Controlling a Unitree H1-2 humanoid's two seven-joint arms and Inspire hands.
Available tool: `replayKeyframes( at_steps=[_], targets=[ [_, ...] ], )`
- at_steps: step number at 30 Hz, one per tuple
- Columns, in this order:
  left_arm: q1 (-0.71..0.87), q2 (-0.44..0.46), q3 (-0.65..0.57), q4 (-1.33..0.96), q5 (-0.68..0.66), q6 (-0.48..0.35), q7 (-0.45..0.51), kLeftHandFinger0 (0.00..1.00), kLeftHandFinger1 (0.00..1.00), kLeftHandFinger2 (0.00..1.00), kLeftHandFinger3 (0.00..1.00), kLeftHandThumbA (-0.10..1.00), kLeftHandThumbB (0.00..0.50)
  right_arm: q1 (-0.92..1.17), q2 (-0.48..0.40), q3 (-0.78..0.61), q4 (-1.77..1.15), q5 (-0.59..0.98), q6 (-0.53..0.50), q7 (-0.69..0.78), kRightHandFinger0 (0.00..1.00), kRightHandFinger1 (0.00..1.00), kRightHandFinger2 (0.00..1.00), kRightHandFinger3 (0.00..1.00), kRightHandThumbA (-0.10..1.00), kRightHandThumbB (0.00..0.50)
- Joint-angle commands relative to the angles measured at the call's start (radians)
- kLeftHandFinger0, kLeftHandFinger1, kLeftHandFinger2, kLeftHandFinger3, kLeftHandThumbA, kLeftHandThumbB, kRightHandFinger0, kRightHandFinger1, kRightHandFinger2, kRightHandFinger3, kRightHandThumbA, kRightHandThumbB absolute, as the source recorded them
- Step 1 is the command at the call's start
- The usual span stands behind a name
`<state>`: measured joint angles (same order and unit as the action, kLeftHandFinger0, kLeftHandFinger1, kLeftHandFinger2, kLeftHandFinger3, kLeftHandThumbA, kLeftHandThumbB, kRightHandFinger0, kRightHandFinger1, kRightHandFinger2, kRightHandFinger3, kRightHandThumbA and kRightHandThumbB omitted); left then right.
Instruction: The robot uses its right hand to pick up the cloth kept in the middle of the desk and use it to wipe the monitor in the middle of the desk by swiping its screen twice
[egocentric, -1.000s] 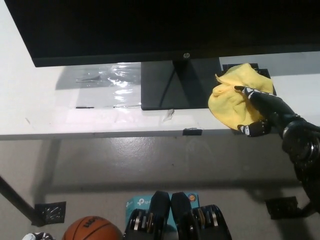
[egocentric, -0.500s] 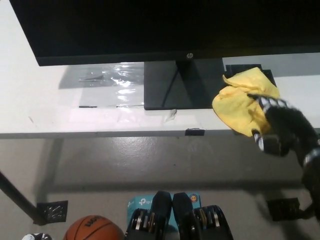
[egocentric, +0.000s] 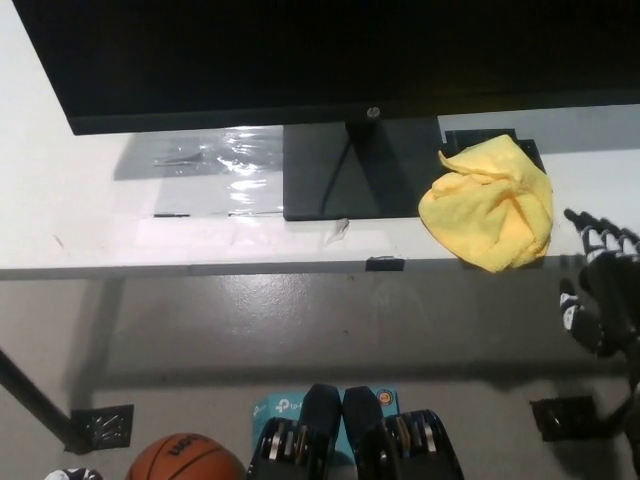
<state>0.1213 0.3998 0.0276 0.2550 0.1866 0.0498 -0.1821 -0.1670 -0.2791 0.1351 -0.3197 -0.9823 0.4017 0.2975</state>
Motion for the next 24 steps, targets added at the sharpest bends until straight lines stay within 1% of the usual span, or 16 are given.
replayKeyframes(
  at_steps=[1,2,4,5,6,7,8,9,10,11,13,15,17,19,22,24],
  targets=[
    [-0.012,0.030,0.018,-0.022,0.004,-0.035,0.030,0.74,0.71,0.06,0.00,0.75,0.500,0.065,0.141,-0.112,0.095,0.279,-0.223,-0.296,0.76,1.00,1.00,1.00,0.24,0.203],
    [-0.011,0.028,0.019,-0.027,0.003,-0.025,0.029,0.75,0.72,0.05,0.00,0.75,0.500,0.087,0.192,-0.153,0.149,0.363,-0.279,-0.329,0.57,0.75,0.95,0.97,0.22,0.193],
    [-0.013,0.027,0.016,-0.024,0.007,-0.027,0.031,0.75,0.72,0.05,0.00,0.75,0.500,0.100,0.235,-0.195,0.198,0.425,-0.328,-0.351,0.42,0.56,0.76,0.87,0.19,0.183],
    [-0.017,0.023,0.015,-0.021,0.008,-0.025,0.036,0.75,0.71,0.05,0.00,0.75,0.500,0.109,0.278,-0.233,0.255,0.481,-0.358,-0.368,0.31,0.42,0.63,0.81,0.13,0.165],
    [-0.017,0.020,0.018,-0.023,0.004,-0.024,0.036,0.74,0.71,0.04,0.00,0.74,0.500,0.119,0.316,-0.268,0.284,0.534,-0.369,-0.365,0.25,0.36,0.55,0.77,0.12,0.149],
    [-0.018,0.021,0.019,-0.026,0.005,-0.016,0.036,0.74,0.71,0.04,0.00,0.74,0.500,0.114,0.340,-0.294,0.307,0.570,-0.372,-0.357,0.23,0.37,0.54,0.74,0.11,0.150],
    [-0.020,0.021,0.022,-0.023,-0.004,-0.020,0.031,0.73,0.70,0.04,0.00,0.73,0.500,0.106,0.374,-0.336,0.317,0.610,-0.328,-0.335,0.21,0.37,0.56,0.70,0.07,0.150],
    [-0.019,0.020,0.023,-0.021,-0.008,-0.023,0.029,0.73,0.70,0.04,0.00,0.72,0.500,0.099,0.392,-0.364,0.317,0.642,-0.307,-0.318,0.18,0.35,0.54,0.69,0.03,0.150],
    [-0.020,0.020,0.022,-0.019,-0.007,-0.028,0.031,0.72,0.70,0.04,0.00,0.74,0.500,0.093,0.398,-0.380,0.323,0.662,-0.312,-0.306,0.15,0.32,0.51,0.69,0.02,0.144],
    [-0.021,0.021,0.021,-0.018,-0.003,-0.033,0.033,0.72,0.70,0.04,0.00,0.74,0.500,0.091,0.400,-0.391,0.331,0.682,-0.320,-0.296,0.14,0.31,0.50,0.69,0.03,0.144],
    [-0.027,0.017,0.025,-0.016,-0.008,-0.022,0.034,0.73,0.70,0.03,0.00,0.73,0.500,0.076,0.398,-0.407,0.350,0.682,-0.313,-0.278,0.12,0.27,0.45,0.69,0.06,0.138],
    [-0.032,0.022,0.025,-0.010,-0.010,-0.033,0.031,0.73,0.70,0.05,0.00,0.74,0.500,0.062,0.397,-0.418,0.376,0.686,-0.327,-0.272,0.09,0.24,0.43,0.67,0.06,0.142],
    [-0.040,0.026,0.023,-0.004,-0.008,-0.042,0.031,0.72,0.70,0.03,0.00,0.76,0.500,0.048,0.397,-0.426,0.396,0.693,-0.343,-0.264,0.06,0.20,0.39,0.65,0.03,0.137],
    [-0.040,0.025,0.023,-0.007,-0.007,-0.036,0.031,0.72,0.70,0.03,0.00,0.76,0.500,0.044,0.397,-0.429,0.402,0.688,-0.345,-0.261,0.07,0.21,0.39,0.64,0.02,0.130],
    [-0.043,0.022,0.031,-0.010,-0.023,-0.028,0.024,0.74,0.71,0.04,0.00,0.73,0.500,0.039,0.380,-0.406,0.423,0.667,-0.373,-0.254,0.05,0.16,0.35,0.67,0.00,0.108],
    [-0.043,0.023,0.026,-0.015,-0.011,-0.024,0.028,0.74,0.70,0.04,0.00,0.74,0.500,0.046,0.372,-0.395,0.429,0.665,-0.391,-0.254,0.06,0.18,0.36,0.67,0.00,0.111]
  ],
)
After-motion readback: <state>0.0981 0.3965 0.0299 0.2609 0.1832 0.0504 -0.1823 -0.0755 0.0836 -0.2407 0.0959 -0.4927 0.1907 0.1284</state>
